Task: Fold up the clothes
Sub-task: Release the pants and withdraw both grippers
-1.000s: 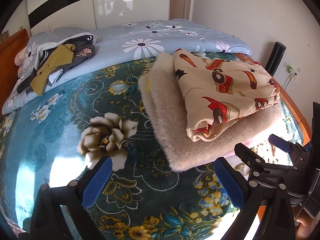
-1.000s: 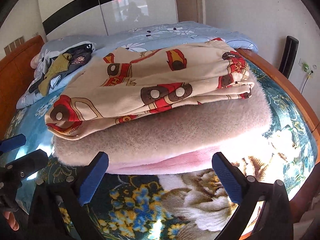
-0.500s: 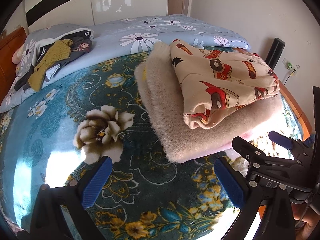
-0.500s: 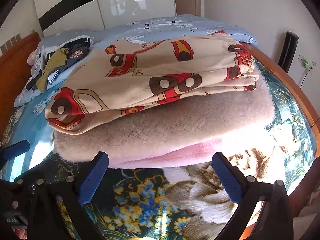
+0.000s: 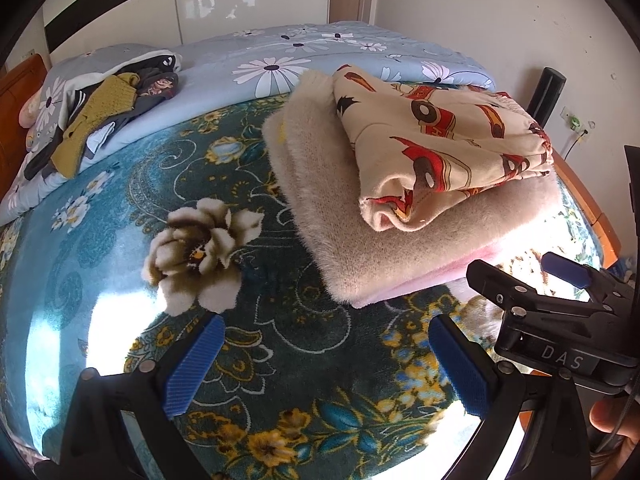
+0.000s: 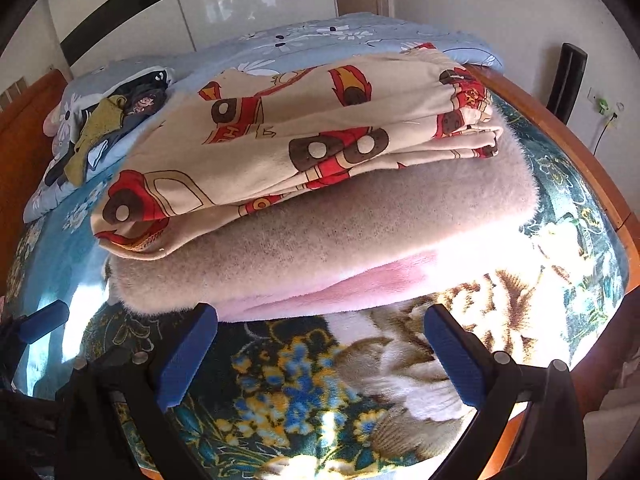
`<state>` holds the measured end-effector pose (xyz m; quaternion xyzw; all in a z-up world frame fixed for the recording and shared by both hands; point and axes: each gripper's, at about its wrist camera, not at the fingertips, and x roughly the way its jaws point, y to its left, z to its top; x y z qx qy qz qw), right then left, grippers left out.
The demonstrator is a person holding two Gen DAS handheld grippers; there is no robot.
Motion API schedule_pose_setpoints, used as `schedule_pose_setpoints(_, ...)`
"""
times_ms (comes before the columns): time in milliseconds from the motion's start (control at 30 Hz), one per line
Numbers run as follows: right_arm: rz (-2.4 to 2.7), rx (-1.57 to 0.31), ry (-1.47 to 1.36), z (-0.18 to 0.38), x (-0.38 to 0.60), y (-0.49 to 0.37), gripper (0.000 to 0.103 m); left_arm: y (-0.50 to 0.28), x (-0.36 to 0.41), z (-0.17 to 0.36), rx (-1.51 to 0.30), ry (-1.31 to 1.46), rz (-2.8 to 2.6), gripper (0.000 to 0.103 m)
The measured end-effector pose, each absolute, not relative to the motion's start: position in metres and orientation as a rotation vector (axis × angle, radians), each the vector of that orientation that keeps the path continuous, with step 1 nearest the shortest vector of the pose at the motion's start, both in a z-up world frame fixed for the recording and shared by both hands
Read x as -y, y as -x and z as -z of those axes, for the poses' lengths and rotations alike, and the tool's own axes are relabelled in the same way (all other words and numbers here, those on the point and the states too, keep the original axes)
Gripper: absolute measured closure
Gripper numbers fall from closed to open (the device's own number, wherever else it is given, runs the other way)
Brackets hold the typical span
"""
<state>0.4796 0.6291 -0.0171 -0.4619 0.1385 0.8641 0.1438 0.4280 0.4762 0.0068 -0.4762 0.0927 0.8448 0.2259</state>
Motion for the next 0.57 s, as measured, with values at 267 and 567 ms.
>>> schedule_pose_setpoints(267, -2.492, -0.375, 1.338, 0.009, -0.625, -0.479, 0.000, -0.426, -0.471, -0.011, -0.220, 1.310, -2.333, 0.000)
schedule_pose_setpoints(567, -2.471, -0.365, 1.352, 0.003, -0.618, -0.477, 0.000, -0.427, -0.464, -0.019, -0.188, 1.289, -2.320, 0.000)
